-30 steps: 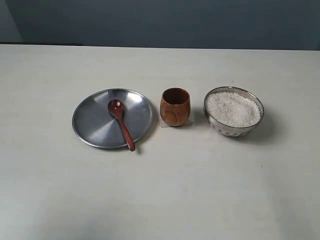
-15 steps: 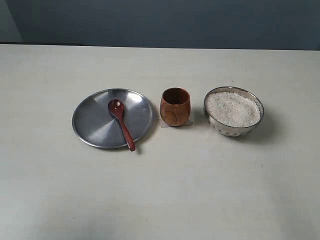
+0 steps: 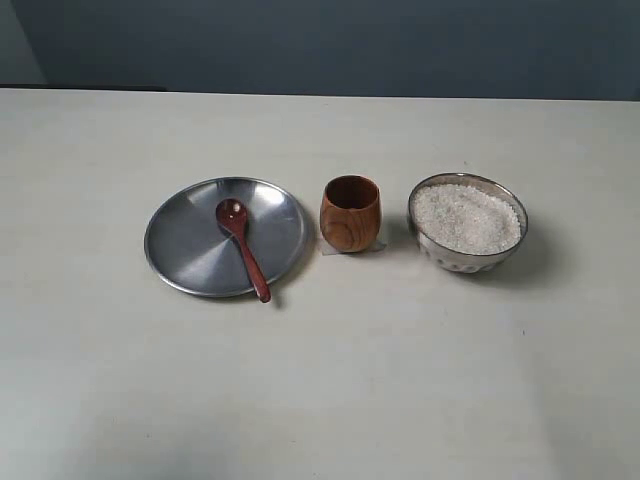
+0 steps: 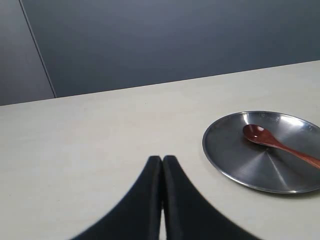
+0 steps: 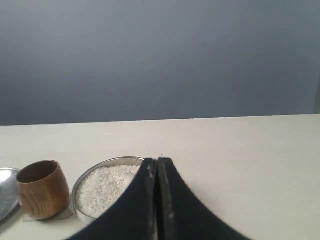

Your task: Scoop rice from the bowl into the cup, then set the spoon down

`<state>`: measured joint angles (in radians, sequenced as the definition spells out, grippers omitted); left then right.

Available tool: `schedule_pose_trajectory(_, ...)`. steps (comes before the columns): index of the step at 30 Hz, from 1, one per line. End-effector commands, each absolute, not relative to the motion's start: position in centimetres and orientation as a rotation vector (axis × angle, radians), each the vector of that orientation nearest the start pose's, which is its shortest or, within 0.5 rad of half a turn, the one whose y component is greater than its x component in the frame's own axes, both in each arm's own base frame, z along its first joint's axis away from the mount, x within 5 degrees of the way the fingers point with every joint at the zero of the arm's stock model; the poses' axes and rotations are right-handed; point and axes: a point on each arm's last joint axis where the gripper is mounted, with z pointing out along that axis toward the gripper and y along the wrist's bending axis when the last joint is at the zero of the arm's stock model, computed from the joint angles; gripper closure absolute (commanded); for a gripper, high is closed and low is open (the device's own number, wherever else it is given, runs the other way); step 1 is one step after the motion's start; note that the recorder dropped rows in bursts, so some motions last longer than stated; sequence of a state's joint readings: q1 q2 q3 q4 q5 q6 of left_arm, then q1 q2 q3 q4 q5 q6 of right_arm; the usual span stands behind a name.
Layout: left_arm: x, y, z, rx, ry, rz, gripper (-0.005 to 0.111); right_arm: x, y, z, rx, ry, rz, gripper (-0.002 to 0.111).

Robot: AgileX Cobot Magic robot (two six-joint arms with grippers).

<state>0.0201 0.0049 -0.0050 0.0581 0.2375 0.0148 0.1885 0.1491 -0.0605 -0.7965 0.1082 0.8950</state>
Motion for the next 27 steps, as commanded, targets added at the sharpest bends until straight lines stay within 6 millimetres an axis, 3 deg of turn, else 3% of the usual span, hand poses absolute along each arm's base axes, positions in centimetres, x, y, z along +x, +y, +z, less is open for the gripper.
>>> schedule_pose_trajectory(1,5.5,0.2,19.1,0.031,1.725,0.072,0.106,6.7,0.8,22.0,-0.095,1.639,0.122,0.109)
schedule_pose_trajectory(9,5.5,0.2,19.1,0.031,1.725,0.072,0.106,6.6,1.1,21.9,-0.190,1.648,0.084,0.109)
schedule_pose_trajectory(27,5.5,0.2,19.1,0.031,1.725,0.072,0.106,6.5,1.3,19.8,-0.216,1.745,0.104,0.109)
